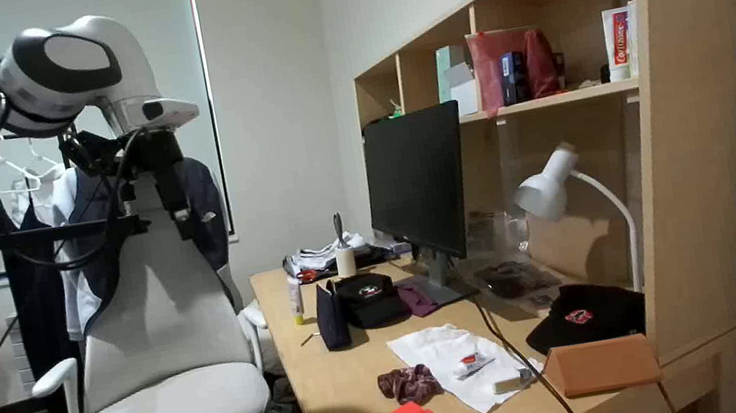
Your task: Move the white and yellow tube on the left to the right side of the desk
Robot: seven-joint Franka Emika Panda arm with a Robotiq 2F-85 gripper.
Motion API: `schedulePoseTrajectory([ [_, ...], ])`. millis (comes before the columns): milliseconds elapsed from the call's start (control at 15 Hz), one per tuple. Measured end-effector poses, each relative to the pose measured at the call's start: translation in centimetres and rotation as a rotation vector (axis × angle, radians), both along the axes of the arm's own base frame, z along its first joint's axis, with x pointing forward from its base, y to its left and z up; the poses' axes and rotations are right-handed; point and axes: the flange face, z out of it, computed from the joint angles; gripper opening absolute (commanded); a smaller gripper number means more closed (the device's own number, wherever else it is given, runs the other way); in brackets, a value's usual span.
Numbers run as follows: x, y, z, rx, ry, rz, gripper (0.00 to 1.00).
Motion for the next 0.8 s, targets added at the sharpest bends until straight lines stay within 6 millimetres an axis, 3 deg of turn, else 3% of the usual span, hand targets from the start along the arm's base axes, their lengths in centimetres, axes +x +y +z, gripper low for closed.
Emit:
schedulePoseTrajectory([
  [400, 1.0, -0.3, 0.0, 0.013, -0.009, -0.006, 1.00],
  [800, 7.2, -0.9, -1.1, 0.027, -0.043, 0.008, 1.00],
])
